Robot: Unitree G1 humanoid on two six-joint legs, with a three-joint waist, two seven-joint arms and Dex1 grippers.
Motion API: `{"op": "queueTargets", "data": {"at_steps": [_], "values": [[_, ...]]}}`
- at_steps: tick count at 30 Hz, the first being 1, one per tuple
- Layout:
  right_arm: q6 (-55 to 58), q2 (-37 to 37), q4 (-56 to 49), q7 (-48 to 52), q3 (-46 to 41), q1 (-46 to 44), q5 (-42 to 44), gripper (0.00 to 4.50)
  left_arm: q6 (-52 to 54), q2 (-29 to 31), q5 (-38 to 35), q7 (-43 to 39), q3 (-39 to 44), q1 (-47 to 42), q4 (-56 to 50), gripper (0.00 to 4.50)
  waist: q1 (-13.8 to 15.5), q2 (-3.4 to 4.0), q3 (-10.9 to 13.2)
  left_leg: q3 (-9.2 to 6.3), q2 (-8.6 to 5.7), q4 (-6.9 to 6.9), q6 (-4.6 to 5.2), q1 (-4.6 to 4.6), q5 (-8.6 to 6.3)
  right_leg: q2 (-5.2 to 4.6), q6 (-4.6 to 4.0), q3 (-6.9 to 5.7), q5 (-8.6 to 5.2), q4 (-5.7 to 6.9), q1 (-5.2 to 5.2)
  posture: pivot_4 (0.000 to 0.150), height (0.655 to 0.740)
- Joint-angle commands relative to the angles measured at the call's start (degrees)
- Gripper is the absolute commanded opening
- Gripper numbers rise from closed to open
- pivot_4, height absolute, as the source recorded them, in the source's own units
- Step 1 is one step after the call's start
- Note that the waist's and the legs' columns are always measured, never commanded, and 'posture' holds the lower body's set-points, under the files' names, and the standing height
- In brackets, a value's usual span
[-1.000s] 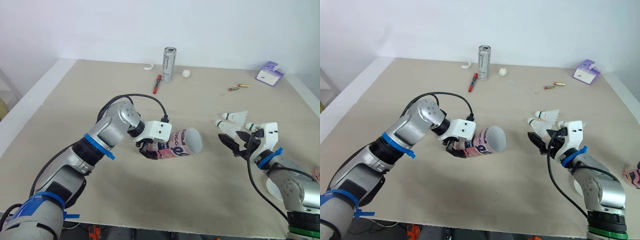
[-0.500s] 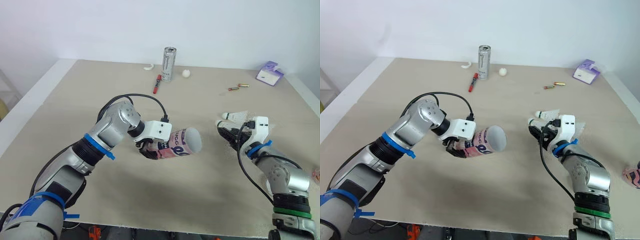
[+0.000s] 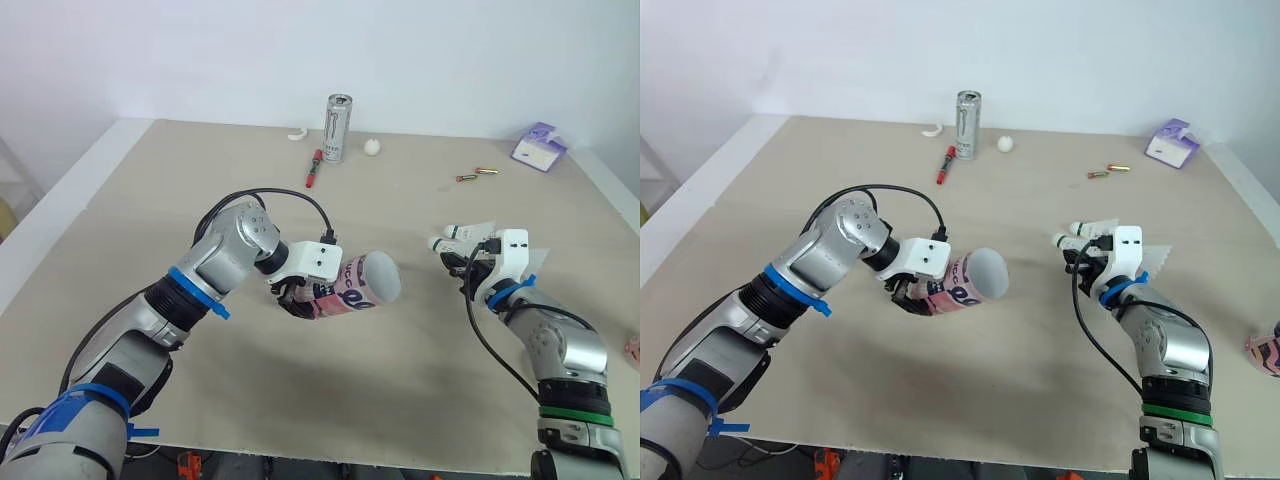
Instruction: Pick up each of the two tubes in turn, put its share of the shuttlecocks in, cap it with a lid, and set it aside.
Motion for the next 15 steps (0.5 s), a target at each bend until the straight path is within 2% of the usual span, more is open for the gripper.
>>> {"op": "queueTargets", "data": {"at_steps": [1,6,15], "values": [[-2.91,-5.46,-11.46,3.20,0.18,3.54,-2.47,0.03,-0.36,0.22,0.71,0.52,-0.41,-0.93,1.39,3.63,0.03,0.02,-0.01,0.00,-0.01,0.00,0.00,-0.01,0.00,-0.01,0.01,0.01,-0.01,0.00,0.00,0.150,0.7400],[-8.02,-13.61,-24.97,10.10,-1.37,9.66,-4.05,0.03,-0.56,-0.10,0.21,0.26,0.15,-2.02,3.14,3.63,-0.01,0.03,-0.01,0.00,-0.03,0.01,0.00,0.01,0.00,0.01,0.11,0.05,-0.28,-0.01,0.02,0.150,0.7400],[-18.46,-25.80,-36.77,30.36,-8.89,11.80,2.58,0.03,-1.70,-1.14,-0.39,0.18,0.91,-4.35,6.77,3.63,-0.02,-0.02,0.02,0.00,0.02,0.10,0.12,0.01,0.08,0.05,0.17,0.06,-0.20,0.00,0.00,0.150,0.7400]]}}
